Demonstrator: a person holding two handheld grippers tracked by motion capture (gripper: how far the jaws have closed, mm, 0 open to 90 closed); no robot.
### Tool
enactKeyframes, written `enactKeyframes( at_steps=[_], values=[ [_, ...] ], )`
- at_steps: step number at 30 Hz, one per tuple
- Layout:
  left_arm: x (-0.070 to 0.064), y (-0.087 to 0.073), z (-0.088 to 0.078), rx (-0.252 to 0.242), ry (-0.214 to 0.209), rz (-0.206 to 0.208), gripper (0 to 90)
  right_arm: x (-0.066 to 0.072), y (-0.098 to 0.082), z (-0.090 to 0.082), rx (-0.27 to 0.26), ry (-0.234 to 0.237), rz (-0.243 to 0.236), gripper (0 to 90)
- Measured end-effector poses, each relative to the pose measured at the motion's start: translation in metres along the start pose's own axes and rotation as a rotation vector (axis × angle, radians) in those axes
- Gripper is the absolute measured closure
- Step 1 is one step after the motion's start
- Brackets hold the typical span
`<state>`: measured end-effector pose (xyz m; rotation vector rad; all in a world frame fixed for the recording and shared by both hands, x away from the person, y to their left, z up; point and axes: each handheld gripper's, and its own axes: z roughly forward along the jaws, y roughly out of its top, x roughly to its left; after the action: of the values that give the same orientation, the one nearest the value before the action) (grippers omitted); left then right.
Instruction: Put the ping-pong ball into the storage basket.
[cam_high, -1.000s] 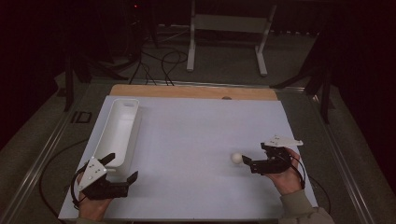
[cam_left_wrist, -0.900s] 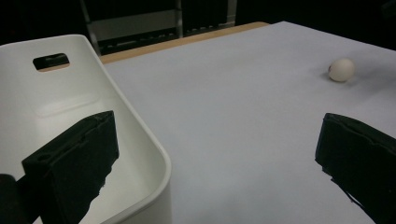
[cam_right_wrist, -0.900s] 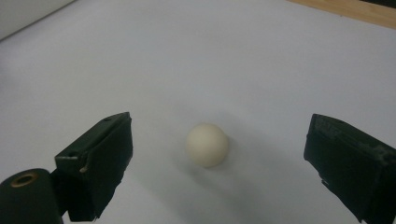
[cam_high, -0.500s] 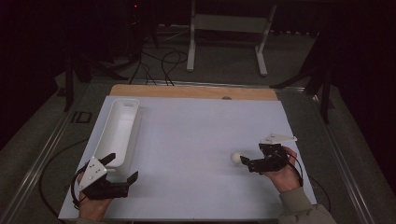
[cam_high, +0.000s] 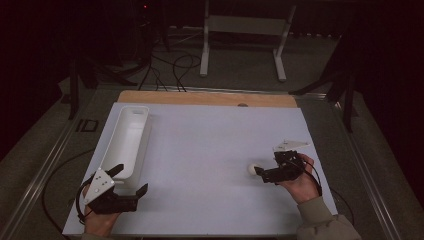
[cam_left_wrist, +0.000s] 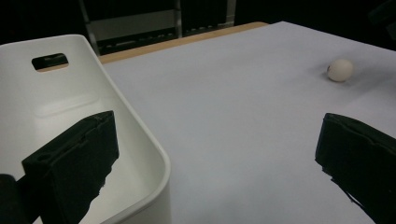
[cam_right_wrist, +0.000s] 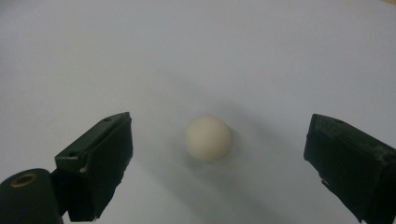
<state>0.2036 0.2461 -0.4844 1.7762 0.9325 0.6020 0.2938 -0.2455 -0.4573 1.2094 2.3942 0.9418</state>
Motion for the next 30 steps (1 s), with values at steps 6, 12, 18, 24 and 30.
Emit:
enactKeyframes(
  at_steps=[6,12,18,24,30],
  values=[
    [0.000,0.000,0.000,0.002,0.000,0.001,0.0,0.002,0.004,0.001,0.016,0.001,-0.016,7.8],
    [0.000,0.000,0.000,0.002,-0.001,0.000,0.0,0.003,0.007,0.003,0.025,0.003,-0.025,7.8],
    [0.000,0.000,0.000,0.001,-0.001,-0.001,0.0,0.003,0.011,0.005,0.028,0.003,-0.028,7.8],
    [0.000,0.000,0.001,0.003,-0.001,0.000,0.0,0.002,0.012,0.010,0.043,0.002,-0.028,7.8],
    [0.000,0.000,0.001,0.004,-0.002,0.000,0.0,0.002,0.012,0.014,0.051,0.007,-0.029,8.0]
  ],
)
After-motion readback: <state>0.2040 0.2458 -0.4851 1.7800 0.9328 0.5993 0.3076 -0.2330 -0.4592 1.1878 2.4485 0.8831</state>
